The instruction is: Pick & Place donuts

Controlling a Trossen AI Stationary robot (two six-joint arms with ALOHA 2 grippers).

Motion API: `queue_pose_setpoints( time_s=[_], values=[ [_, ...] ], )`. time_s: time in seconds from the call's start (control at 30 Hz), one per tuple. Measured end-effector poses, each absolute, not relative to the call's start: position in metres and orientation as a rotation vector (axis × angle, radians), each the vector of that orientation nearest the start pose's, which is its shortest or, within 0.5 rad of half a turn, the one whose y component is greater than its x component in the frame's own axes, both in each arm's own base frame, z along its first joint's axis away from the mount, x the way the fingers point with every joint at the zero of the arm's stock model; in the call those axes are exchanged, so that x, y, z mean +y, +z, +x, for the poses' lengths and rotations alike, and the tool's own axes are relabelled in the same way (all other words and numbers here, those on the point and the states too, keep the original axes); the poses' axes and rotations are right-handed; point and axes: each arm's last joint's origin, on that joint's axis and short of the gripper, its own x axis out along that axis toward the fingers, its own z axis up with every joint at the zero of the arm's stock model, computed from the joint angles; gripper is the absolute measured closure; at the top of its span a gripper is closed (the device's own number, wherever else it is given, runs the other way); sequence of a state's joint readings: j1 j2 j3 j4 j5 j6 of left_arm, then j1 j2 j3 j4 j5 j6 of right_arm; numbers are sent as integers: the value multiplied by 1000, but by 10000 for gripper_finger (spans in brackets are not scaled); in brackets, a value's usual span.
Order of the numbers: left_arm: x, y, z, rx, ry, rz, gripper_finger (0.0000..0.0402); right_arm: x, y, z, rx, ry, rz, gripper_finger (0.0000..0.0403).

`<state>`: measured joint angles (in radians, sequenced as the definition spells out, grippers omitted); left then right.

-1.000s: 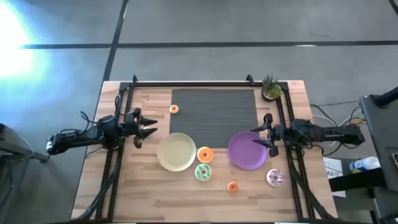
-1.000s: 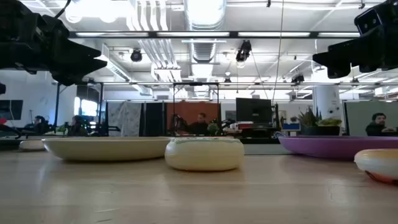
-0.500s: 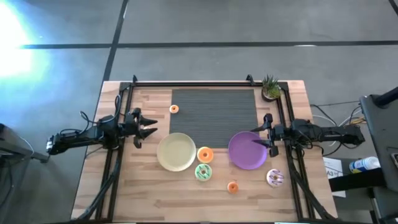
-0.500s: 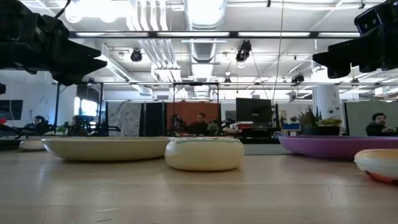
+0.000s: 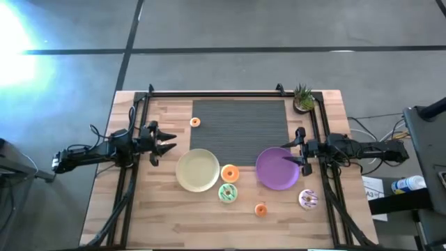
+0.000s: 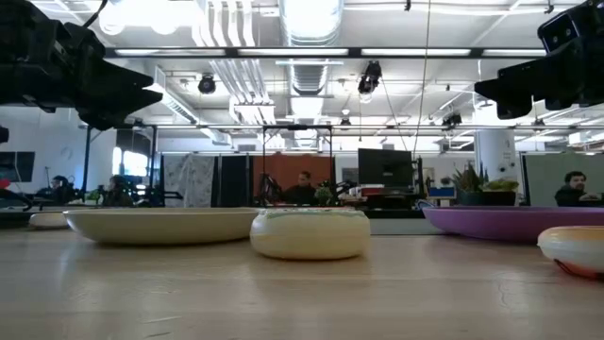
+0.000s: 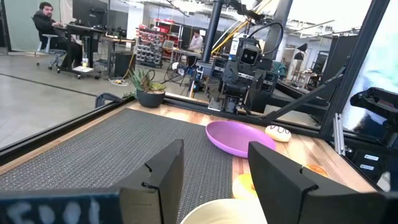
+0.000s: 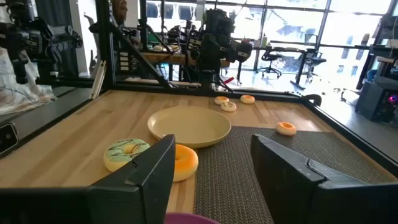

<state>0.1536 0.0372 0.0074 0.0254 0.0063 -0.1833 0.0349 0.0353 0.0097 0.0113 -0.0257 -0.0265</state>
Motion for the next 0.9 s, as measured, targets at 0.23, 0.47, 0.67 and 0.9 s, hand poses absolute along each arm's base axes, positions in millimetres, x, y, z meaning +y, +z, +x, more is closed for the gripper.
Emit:
queue_pose_setpoints(
  time_s=[0.23,0.47,0.67,0.9],
  values=[
    [15,166,98,-9,147,-184,248,4,165,99,14,61,-27,202],
    [15,165,98,-9,147,-183,248,4,167,99,-11,60,-128,202],
    [15,165,98,-8,147,-184,248,4,168,99,-6,64,183,202],
    [15,165,98,-7,147,-184,248,0,166,100,-42,-100,1062,202]
  ],
)
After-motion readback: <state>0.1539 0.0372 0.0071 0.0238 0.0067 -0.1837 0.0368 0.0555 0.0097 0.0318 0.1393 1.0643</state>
